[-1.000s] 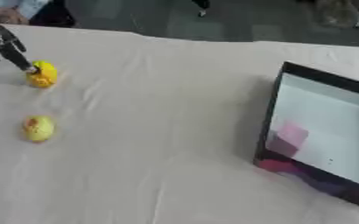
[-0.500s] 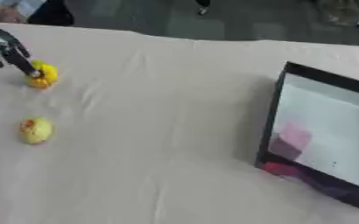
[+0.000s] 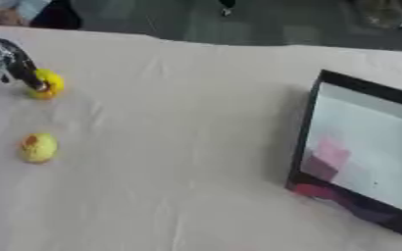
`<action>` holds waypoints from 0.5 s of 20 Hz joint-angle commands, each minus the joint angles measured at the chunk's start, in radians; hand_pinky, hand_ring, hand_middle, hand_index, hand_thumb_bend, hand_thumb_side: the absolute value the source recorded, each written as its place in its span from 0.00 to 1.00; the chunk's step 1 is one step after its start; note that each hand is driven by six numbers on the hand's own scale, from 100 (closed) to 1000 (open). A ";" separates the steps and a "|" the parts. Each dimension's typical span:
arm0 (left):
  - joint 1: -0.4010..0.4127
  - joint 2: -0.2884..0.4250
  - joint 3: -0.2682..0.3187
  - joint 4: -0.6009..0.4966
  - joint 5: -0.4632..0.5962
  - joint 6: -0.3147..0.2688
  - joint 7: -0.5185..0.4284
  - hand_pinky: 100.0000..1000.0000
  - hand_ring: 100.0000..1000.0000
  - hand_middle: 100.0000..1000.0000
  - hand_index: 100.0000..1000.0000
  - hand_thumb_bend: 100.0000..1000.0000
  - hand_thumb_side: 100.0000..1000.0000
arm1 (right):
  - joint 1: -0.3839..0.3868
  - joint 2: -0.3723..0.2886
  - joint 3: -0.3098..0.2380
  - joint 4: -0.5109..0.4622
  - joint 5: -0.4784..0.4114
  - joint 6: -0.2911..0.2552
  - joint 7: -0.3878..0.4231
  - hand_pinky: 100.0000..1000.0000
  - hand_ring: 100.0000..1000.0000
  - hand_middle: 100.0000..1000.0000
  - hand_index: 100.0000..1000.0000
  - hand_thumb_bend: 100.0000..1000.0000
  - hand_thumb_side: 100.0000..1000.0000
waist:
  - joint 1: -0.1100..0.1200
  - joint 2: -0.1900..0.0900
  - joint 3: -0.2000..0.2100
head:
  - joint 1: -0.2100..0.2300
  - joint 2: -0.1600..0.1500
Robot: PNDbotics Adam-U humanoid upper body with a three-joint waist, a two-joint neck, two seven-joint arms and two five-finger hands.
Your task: Pick up the objects with one hand, pass them to the other hand, and then place them into the box on the other side of the table.
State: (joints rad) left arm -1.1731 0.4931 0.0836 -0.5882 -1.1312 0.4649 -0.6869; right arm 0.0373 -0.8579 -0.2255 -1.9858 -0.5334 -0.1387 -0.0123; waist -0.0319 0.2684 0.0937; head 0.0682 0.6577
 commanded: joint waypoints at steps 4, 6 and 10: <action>-0.030 0.043 -0.001 -0.010 -0.022 -0.007 -0.035 0.81 0.77 0.62 0.55 0.09 0.00 | 0.011 -0.029 -0.007 -0.014 0.004 -0.003 -0.007 1.00 1.00 0.87 0.93 0.00 0.74 | -0.009 -0.013 -0.001 | -0.005 0.009; -0.034 0.044 -0.003 -0.017 -0.023 -0.015 -0.036 0.80 0.76 0.60 0.54 0.08 0.00 | 0.014 -0.033 -0.007 -0.014 0.002 -0.005 -0.006 1.00 1.00 0.87 0.93 0.00 0.74 | -0.007 -0.020 0.001 | -0.007 0.011; -0.043 0.047 -0.015 -0.040 -0.019 -0.036 -0.030 0.79 0.74 0.58 0.50 0.07 0.00 | 0.020 -0.047 -0.009 -0.014 -0.012 -0.015 -0.004 1.00 1.00 0.87 0.93 0.00 0.73 | -0.005 -0.036 0.003 | -0.012 0.014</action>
State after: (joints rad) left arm -1.1877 0.5011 0.0739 -0.6021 -1.1481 0.4297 -0.7111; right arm 0.0597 -0.8615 -0.2252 -1.9858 -0.5391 -0.1463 -0.0167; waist -0.0319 0.2669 0.0970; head 0.0580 0.6678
